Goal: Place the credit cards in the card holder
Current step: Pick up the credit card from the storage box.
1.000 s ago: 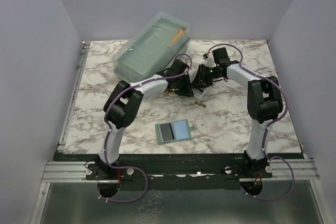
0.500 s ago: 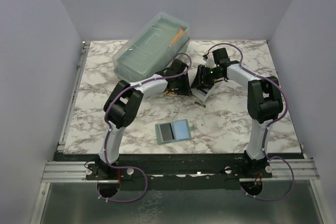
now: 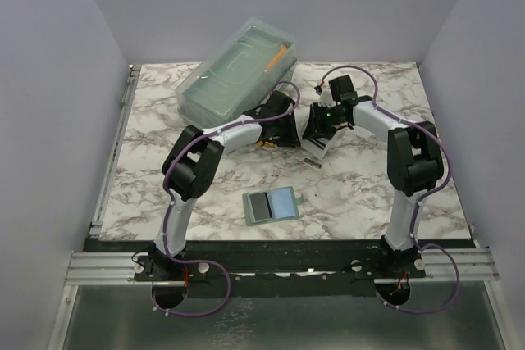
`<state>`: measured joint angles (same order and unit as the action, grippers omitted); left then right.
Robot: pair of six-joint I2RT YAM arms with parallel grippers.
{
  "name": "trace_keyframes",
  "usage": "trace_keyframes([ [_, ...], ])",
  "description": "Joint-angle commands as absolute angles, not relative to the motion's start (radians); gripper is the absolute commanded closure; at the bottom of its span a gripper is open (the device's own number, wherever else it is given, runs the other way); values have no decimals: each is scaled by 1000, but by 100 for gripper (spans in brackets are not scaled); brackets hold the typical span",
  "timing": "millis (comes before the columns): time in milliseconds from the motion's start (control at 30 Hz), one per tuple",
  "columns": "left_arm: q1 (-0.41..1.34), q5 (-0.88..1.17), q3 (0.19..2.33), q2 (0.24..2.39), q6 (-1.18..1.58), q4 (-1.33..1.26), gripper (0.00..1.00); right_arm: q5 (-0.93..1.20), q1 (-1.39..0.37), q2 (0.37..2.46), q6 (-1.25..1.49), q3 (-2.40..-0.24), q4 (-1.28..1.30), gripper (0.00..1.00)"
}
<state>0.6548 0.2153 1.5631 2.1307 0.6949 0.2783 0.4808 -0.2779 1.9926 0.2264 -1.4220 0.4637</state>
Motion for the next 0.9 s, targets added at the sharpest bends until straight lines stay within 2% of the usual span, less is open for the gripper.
trace_keyframes([
  [0, 655, 217, 1565, 2094, 685, 275, 73, 391, -296, 1930, 208, -1444, 468, 75],
  [433, 661, 328, 1433, 1835, 680, 276, 70, 210, -300, 1851, 210, -1466, 461, 100],
  [667, 642, 433, 1333, 1687, 688, 294, 58, 126, -288, 1839, 356, -1514, 476, 100],
  [867, 596, 517, 1305, 1611, 732, 295, 54, 328, -256, 1766, 463, -1435, 376, 100],
])
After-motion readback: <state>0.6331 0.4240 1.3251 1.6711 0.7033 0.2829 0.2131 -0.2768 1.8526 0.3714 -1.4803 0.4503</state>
